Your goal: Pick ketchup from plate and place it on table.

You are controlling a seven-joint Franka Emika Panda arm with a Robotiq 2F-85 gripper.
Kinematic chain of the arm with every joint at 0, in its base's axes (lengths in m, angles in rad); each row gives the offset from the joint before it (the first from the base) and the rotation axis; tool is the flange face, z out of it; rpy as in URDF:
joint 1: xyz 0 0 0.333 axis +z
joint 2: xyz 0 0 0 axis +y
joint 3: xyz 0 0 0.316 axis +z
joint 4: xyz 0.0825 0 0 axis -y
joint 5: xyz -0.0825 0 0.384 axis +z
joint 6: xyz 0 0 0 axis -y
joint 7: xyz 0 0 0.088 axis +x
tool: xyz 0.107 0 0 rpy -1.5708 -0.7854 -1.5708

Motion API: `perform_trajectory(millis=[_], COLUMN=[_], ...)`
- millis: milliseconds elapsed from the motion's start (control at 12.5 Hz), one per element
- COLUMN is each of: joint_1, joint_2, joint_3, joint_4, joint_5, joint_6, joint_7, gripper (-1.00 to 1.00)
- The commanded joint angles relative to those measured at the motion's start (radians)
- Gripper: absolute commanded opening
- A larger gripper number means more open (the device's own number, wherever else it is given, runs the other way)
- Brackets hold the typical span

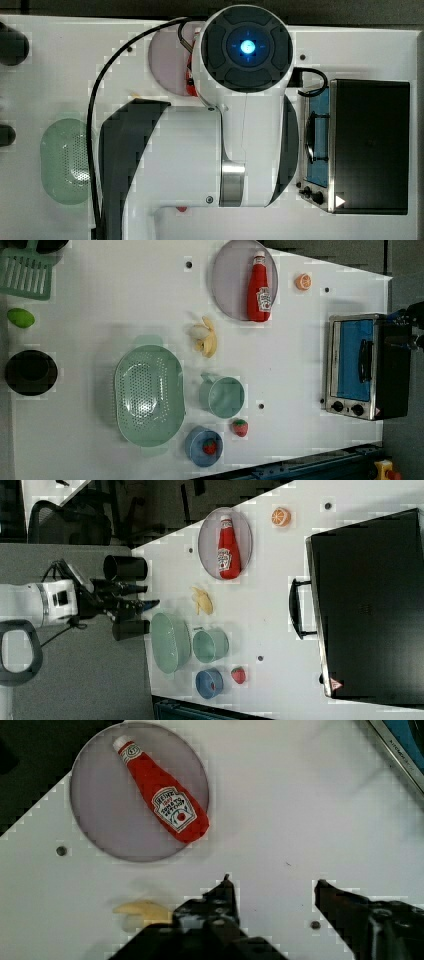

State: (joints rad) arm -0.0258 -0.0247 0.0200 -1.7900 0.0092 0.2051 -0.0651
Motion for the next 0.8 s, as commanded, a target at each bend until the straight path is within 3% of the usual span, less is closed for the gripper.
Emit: perform_trajectory(millis=[80,240,800], joint_1=[-0.096,-0.095,-0.080], joint_2=[-0.260,-0.253,-0.072], joint_3=[0.051,0.051,0.086], joint_4=[-0.170,-0.170,-0.168], joint_5=[0.003,0.003,0.003], joint_6=[-0.122,-0.117,0.027], joint_7=[0.069,0.069,0.063], gripper=[0.59,0.99,1.00])
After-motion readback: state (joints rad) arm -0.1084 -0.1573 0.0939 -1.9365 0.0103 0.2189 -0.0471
